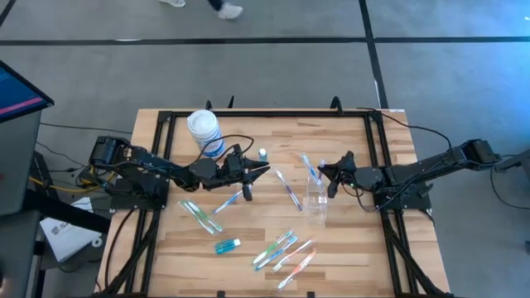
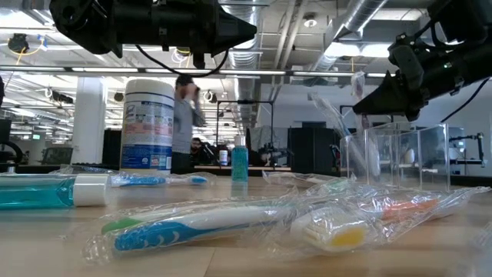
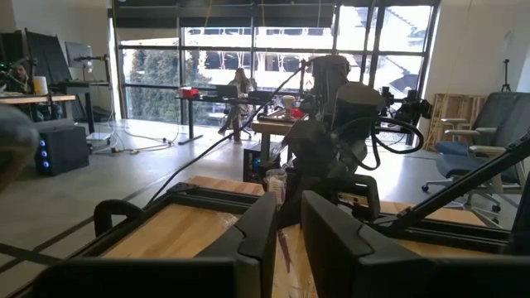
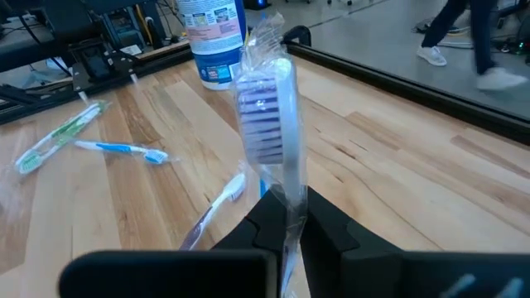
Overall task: Pick & Place toothbrushing station
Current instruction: Put the purple toothbrush into the transparent organizer
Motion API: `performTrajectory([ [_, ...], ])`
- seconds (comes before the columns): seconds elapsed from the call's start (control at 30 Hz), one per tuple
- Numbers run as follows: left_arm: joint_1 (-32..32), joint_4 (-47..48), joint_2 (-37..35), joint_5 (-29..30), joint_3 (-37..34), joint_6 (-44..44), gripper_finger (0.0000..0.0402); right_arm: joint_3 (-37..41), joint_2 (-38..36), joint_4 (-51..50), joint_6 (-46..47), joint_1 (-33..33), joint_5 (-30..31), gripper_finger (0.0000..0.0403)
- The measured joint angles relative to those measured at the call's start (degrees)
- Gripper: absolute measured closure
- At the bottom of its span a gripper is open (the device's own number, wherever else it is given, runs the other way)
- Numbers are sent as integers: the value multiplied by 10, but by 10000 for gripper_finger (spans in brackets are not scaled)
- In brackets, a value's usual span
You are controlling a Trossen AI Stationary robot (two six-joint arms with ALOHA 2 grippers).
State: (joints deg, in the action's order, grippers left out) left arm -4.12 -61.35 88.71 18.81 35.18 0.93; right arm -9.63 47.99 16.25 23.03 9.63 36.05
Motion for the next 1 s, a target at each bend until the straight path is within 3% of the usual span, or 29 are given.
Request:
performTrajectory([
  [0.2, 0, 0, 0, 0, 0, 0, 349, 0, 0, 0, -5, 0, 0, 357],
  [0.7, 0, 0, 0, 0, 0, 0, 349, 0, 0, 7, -22, 0, -1, 348],
  [1.0, 0, 0, 0, 0, 0, 0, 349, 0, 0, 16, -37, 0, 0, 287],
])
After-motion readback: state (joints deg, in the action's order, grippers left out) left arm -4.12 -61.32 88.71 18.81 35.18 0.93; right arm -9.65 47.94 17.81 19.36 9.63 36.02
